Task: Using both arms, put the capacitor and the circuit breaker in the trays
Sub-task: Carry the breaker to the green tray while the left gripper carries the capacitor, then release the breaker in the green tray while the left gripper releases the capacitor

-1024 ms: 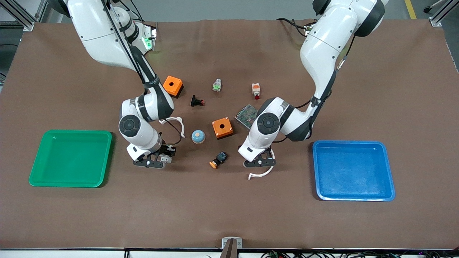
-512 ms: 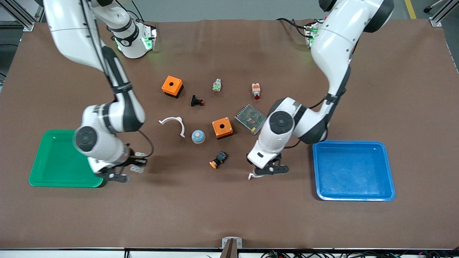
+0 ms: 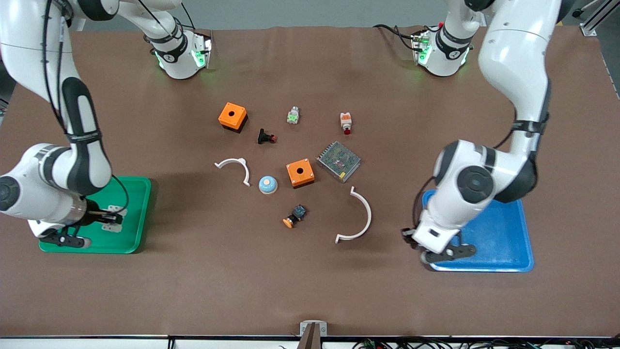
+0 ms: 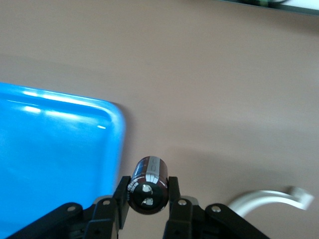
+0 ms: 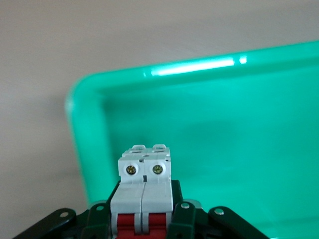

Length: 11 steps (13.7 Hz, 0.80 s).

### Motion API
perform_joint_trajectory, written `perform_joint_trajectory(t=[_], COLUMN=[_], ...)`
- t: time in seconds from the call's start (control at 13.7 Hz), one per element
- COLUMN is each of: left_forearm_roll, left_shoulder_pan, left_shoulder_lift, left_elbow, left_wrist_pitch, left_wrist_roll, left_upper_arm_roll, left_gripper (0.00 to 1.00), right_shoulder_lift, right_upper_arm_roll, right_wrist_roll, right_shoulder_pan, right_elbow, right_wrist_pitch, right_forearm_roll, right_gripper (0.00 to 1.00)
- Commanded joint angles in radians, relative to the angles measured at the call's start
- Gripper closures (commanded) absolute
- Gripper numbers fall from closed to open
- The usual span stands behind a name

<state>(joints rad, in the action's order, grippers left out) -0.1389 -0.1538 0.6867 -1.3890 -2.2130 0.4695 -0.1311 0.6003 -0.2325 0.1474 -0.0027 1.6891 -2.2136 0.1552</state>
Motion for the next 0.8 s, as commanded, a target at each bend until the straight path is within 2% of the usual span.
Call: perform_joint_trajectory(t=[0.0,0.22,0.51,0.59,0.66,0.73], left_forearm_roll=[-0.008,-0.016,-0.021,-0.021,-0.021,-0.021], left_shoulder_pan=[0.107,0.175,0.206,0.209,0.214,0.227], left_shoulder_lift=[0.001,0.034,0.08,0.086,0.088,0.086], left_elbow=[-0.041,-0.051,-0.07,-0.071,-0.082,-0.094], left_wrist_pitch=[0.001,-0.001,-0.011,-0.01,-0.011,-0.01], left_wrist_roll=[-0.096,-0.153,-0.17,-0.178,-0.186,-0.204], left_upper_arm_roll=[-0.013,-0.013,-0.01,-0.01,-0.008,-0.008], left_gripper=[1.0,1.0,0.99,0.96,0.94,0.92], right_shoulder_lift=[-0.014,-0.007,0.022,0.024,0.024,0.024], right_upper_arm_roll=[0.016,0.018,0.018,0.018,0.018,0.018], right_wrist_roll=[0.107,0.19,0.241,0.242,0.256,0.259], right_shoulder_pan=[-0.065,-0.112,-0.14,-0.141,-0.14,-0.14], right_elbow=[0.027,0.052,0.06,0.06,0.058,0.058], right_wrist_pitch=[-0.02,-0.092,-0.144,-0.144,-0.143,-0.14], right_forearm_roll=[0.006,0.007,0.009,0.009,0.009,0.009], right_gripper=[1.0,1.0,0.98,0.86,0.37,0.0])
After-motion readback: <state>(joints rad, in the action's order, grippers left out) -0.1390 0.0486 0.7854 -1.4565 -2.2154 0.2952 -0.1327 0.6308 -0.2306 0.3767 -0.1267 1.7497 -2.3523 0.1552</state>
